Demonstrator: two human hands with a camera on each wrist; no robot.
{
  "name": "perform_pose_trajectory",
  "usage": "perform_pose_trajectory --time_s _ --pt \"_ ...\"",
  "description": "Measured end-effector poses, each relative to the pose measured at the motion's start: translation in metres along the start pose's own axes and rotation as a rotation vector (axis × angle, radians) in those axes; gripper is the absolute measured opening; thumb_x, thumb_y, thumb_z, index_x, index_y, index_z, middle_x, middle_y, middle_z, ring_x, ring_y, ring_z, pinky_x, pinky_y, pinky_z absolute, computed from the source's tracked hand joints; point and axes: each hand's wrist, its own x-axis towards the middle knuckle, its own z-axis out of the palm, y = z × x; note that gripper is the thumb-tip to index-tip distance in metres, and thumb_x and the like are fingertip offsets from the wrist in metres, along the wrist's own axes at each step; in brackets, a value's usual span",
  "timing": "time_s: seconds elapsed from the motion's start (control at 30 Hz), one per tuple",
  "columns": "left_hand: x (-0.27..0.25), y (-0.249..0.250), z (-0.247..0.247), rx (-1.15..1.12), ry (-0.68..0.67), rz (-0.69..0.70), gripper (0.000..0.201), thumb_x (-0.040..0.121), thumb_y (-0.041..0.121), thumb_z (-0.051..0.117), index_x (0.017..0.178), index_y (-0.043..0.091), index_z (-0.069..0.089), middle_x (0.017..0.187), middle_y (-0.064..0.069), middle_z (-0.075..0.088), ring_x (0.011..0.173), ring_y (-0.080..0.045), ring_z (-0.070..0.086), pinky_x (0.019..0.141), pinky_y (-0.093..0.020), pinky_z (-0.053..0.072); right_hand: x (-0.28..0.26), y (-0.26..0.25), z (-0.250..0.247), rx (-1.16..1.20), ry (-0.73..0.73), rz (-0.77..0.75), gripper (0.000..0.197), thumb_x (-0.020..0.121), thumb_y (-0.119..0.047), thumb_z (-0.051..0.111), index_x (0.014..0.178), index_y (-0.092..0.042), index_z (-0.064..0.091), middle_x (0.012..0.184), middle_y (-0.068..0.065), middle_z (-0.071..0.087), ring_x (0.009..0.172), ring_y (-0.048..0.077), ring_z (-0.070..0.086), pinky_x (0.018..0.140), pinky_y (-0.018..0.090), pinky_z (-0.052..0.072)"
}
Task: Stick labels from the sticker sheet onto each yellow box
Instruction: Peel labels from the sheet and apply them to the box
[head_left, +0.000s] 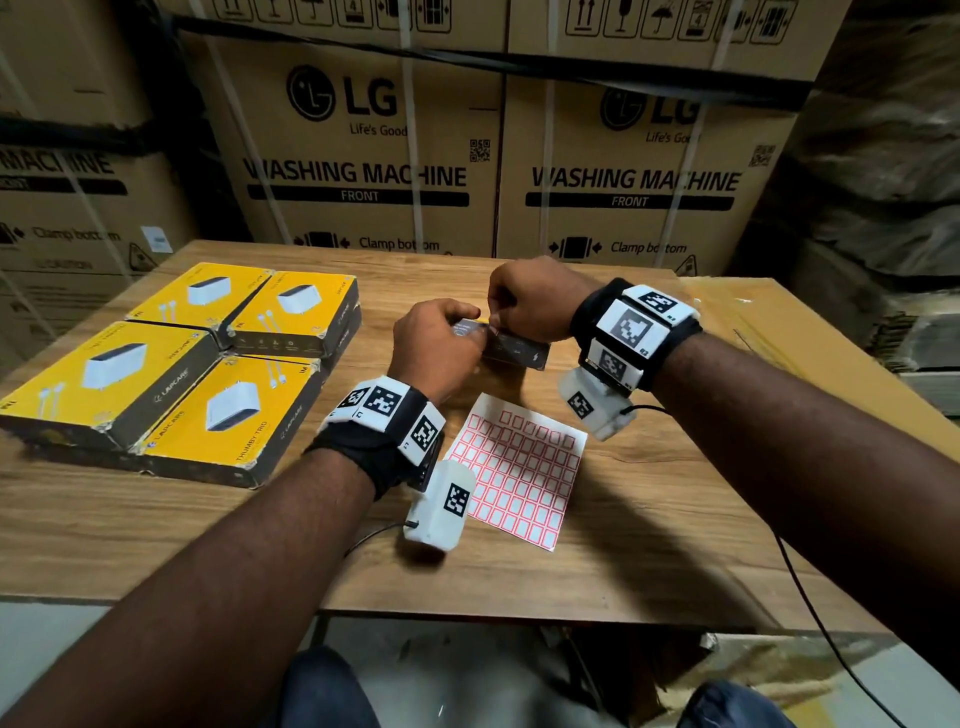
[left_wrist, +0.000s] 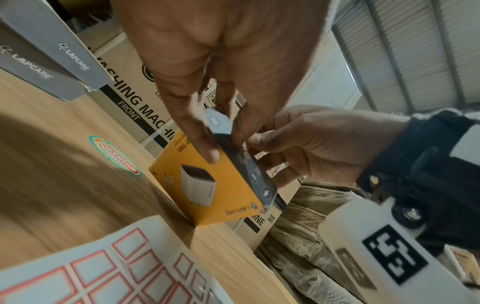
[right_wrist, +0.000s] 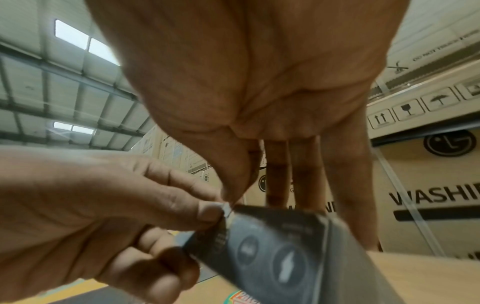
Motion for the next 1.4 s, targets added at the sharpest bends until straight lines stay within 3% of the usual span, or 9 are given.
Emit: perform_pose_trajectory --time_s 0.17,0.33,0.5,0.83,0.97,1.13,1.23,1.3,1.4 --pt "0.0 -0.004 -0.003 -0.078 -0.012 -0.053 0.027 0.084 0.014 0.073 0.111 0.015 0.07 0.1 0.0 0.064 0.074 -0.014 0.071 0.056 -0.025 0.059 -0.007 0.014 0.007 0.568 0.114 0.072 0.033 0.093 -0.025 0.061 0.125 -0.025 0.051 0.105 -0.005 0.062 0.088 0.012 0.066 0.07 0.029 0.057" --pt "0.001 -0.005 -0.003 -0.154 -0.002 -0.115 0.027 0.084 0.01 0.073 0.11 0.015 0.07 0.105 -0.004 0.067 0.079 -0.02 0.072 0.058 -0.027 0.06 -0.01 0.023 0.022 0.424 0.036 0.072 0.024 0.09 -0.032 0.065 0.109 -0.017 0.065 0.1 -0.002 0.067 0.087 0.009 0.062 0.065 0.02 0.049" --pt "0.001 -0.004 -0.001 -0.149 -0.017 -0.102 0.028 0.087 0.005 0.068 0.114 0.014 0.068 0.107 -0.002 0.063 0.086 -0.022 0.071 0.06 -0.027 0.06 -0.007 0.019 0.034 0.49 0.118 0.136 0.021 0.086 -0.035 0.07 0.094 -0.016 0.067 0.086 -0.001 0.068 0.075 0.01 0.061 0.055 0.021 0.044" --pt "0.001 -0.011 0.006 -0.156 0.019 -0.102 0.035 0.082 -0.001 0.068 0.113 0.016 0.07 0.112 -0.005 0.068 0.086 -0.021 0.072 0.063 -0.031 0.062 -0.006 0.017 0.034 0.638 0.041 0.2 0.012 0.09 -0.02 0.059 0.097 -0.013 0.063 0.095 0.005 0.063 0.088 0.02 0.058 0.064 0.03 0.047" --pt "0.001 -0.014 0.008 -0.142 0.025 -0.076 0.031 0.085 0.002 0.069 0.112 0.016 0.07 0.109 -0.004 0.068 0.083 -0.02 0.072 0.062 -0.029 0.061 -0.008 0.013 0.039 0.611 0.086 0.282 0.032 0.087 -0.041 0.064 0.101 -0.013 0.062 0.099 0.007 0.066 0.096 0.023 0.062 0.086 0.043 0.054" --pt "0.002 -0.02 0.006 -0.122 0.039 -0.06 0.031 0.08 0.001 0.072 0.107 0.017 0.072 0.106 -0.003 0.07 0.084 -0.023 0.072 0.068 -0.039 0.062 -0.004 0.016 0.04 0.717 -0.063 0.509 0.079 0.073 -0.056 0.072 0.129 -0.013 0.035 0.117 0.006 0.057 0.104 0.024 0.057 0.085 0.04 0.052" --pt "0.0 -0.02 0.006 -0.097 0.037 -0.047 0.03 0.078 0.003 0.074 0.104 0.017 0.073 0.102 0.0 0.071 0.083 -0.021 0.072 0.07 -0.039 0.062 -0.004 0.016 0.037 0.943 -0.243 0.576 0.043 0.083 -0.044 0.066 0.104 -0.008 0.058 0.095 0.008 0.07 0.081 0.019 0.067 0.067 0.031 0.057" --pt "-0.001 -0.02 0.007 -0.081 0.037 -0.043 0.031 0.078 0.003 0.075 0.105 0.016 0.073 0.099 0.001 0.071 0.082 -0.02 0.072 0.068 -0.038 0.062 -0.006 0.014 0.035 1.164 -0.353 0.61 0.021 0.093 -0.028 0.057 0.093 -0.008 0.058 0.071 0.007 0.069 0.06 0.017 0.068 0.056 0.027 0.057" --pt "-0.003 -0.021 0.007 -0.071 0.029 -0.036 0.031 0.08 0.002 0.074 0.108 0.015 0.071 0.099 0.003 0.067 0.084 -0.018 0.071 0.066 -0.036 0.062 -0.007 0.013 0.031 1.304 -0.359 0.636 0.017 0.094 -0.019 0.053 0.097 -0.003 0.058 0.069 0.013 0.068 0.06 0.024 0.068 0.071 0.036 0.059"
